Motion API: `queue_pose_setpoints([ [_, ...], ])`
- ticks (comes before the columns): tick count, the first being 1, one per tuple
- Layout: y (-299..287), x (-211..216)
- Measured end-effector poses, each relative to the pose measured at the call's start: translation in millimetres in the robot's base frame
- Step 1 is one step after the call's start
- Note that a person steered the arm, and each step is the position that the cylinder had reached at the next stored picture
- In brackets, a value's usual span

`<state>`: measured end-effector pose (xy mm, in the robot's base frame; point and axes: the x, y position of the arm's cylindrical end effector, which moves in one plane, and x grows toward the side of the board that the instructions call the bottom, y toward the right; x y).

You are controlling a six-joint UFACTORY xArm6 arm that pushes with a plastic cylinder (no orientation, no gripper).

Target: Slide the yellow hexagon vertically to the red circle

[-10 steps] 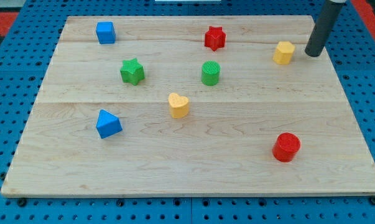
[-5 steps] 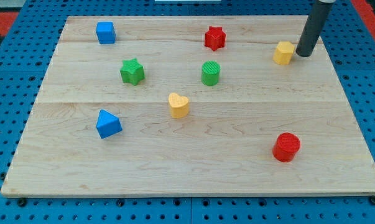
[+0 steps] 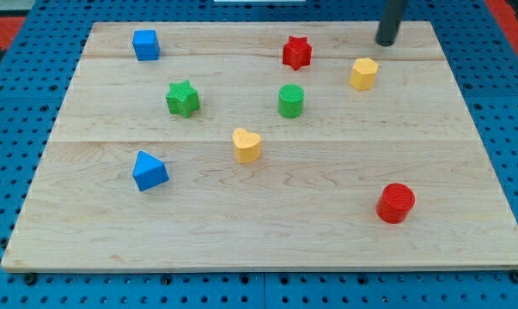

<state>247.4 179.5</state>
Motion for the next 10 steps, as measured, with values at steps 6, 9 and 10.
queue_pose_setpoints([
  [6, -71.6, 94.2],
  [9, -40.2, 122.6],
  [10, -7.1, 103.4],
])
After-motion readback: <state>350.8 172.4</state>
